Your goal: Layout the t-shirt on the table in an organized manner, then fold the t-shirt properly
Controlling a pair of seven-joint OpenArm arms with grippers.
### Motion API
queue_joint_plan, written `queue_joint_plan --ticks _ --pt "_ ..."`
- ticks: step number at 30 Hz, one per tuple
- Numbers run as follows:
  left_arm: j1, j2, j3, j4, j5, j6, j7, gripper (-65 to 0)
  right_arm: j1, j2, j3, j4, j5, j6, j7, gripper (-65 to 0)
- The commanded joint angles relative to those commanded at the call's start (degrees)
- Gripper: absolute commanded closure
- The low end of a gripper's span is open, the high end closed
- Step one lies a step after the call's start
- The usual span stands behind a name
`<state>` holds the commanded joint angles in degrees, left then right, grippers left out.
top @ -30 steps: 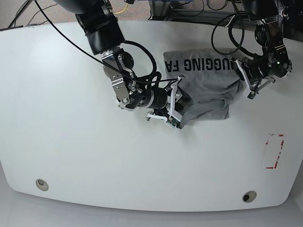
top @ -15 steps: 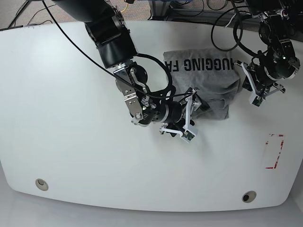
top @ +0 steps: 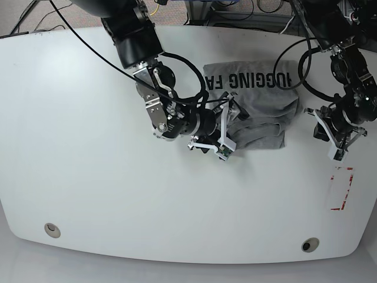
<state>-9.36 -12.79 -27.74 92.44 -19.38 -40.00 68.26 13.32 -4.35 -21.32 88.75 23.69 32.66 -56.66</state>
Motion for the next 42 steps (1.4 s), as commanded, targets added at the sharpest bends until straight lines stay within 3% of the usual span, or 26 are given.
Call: queue_joint_plan --ticks 2,5,7,13,15,19,26,33,42 --pt "-1.58 0.00 -0.09 -3.16 -0.09 0.00 -0.35 -26.9 -1.85 0.00 0.09 2.90 0.62 0.00 -1.41 -44.4" --pt "-2.29 0.09 0.00 -4.66 -0.26 0.00 -2.37 -24.7 -4.48 0.70 0.09 5.89 0.35 -0.18 -1.76 -43.6" --pt "-2.46 0.26 0.09 -5.45 -0.26 0.00 -3.60 -22.4 -6.15 1.41 -0.09 6.77 0.53 0.00 -1.76 -38.7" --pt "-4.57 2.11 1.23 -9.67 -0.09 0.00 -4.40 -12.2 -9.58 1.93 -0.18 6.42 0.18 0.09 -1.32 -6.2" --pt "-4.75 2.20 1.23 -10.81 0.00 0.00 -4.48 -9.6 -10.20 2.64 -0.26 6.42 0.18 0.09 -0.70 0.0" --pt "-5.63 3.52 1.23 -13.10 0.00 0.00 -5.89 -6.5 -11.60 3.96 -0.35 6.24 0.18 0.09 1.49 -0.8" --pt "-6.24 4.57 3.08 -16.70 0.00 0.00 -6.77 -7.2 -11.87 4.66 -0.35 3.16 0.18 0.09 2.29 -0.2" --pt "-6.77 6.07 6.95 -16.53 -0.18 0.00 -6.77 -28.1 -12.04 4.66 -0.35 2.90 0.18 0.09 2.29 -0.2" --pt "-6.68 6.24 7.47 -16.88 0.00 0.00 -6.68 -25.7 -12.04 4.66 -0.26 2.90 0.18 0.09 2.29 -0.5"
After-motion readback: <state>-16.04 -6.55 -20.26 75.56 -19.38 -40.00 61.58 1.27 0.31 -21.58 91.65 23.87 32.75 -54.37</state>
